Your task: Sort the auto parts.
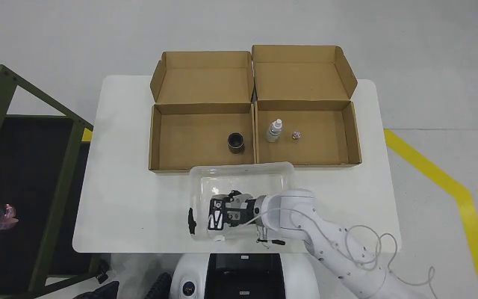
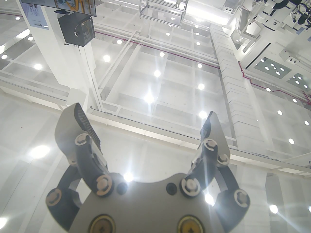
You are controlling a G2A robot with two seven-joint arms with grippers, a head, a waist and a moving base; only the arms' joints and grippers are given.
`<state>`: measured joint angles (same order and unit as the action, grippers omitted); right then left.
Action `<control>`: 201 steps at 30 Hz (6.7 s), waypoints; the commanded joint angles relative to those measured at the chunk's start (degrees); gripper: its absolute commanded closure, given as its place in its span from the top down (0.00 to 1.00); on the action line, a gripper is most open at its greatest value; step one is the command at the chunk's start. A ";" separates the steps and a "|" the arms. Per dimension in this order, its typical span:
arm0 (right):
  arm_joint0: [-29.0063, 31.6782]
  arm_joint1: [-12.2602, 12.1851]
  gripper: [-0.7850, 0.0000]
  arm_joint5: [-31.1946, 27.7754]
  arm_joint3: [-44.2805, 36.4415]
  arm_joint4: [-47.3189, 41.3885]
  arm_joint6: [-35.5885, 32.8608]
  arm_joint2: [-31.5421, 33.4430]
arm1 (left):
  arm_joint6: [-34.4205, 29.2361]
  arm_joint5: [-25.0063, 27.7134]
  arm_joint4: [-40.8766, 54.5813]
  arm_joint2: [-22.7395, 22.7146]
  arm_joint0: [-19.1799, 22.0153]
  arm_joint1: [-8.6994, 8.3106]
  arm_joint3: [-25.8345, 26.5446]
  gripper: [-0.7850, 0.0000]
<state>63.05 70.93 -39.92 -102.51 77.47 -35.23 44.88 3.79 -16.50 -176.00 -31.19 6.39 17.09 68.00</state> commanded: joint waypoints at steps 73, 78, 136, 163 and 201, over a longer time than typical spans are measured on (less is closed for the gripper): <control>5.41 -5.85 0.00 -0.89 -3.21 -37.85 10.56 23.12 | 0.00 0.00 0.00 0.00 0.00 0.00 0.00 1.00; 2.83 -5.28 0.00 2.90 -2.49 -31.70 11.74 20.29 | 0.00 0.00 0.00 0.00 0.00 0.00 0.00 1.00; -27.24 7.59 0.02 30.18 32.18 -13.24 10.04 -3.42 | 0.00 0.00 0.00 0.00 0.00 0.00 0.00 1.00; -28.82 10.79 0.36 29.16 37.53 -11.28 7.89 -3.68 | 0.00 0.00 0.00 0.00 0.00 0.00 0.00 1.00; 1.41 3.10 0.81 13.60 -3.93 -1.39 13.12 21.01 | 0.00 0.00 0.00 0.00 0.00 0.00 0.00 1.00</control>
<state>63.01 74.30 -25.94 -105.78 75.79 -22.94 64.57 3.79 -16.50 -176.00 -31.19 6.39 17.09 68.00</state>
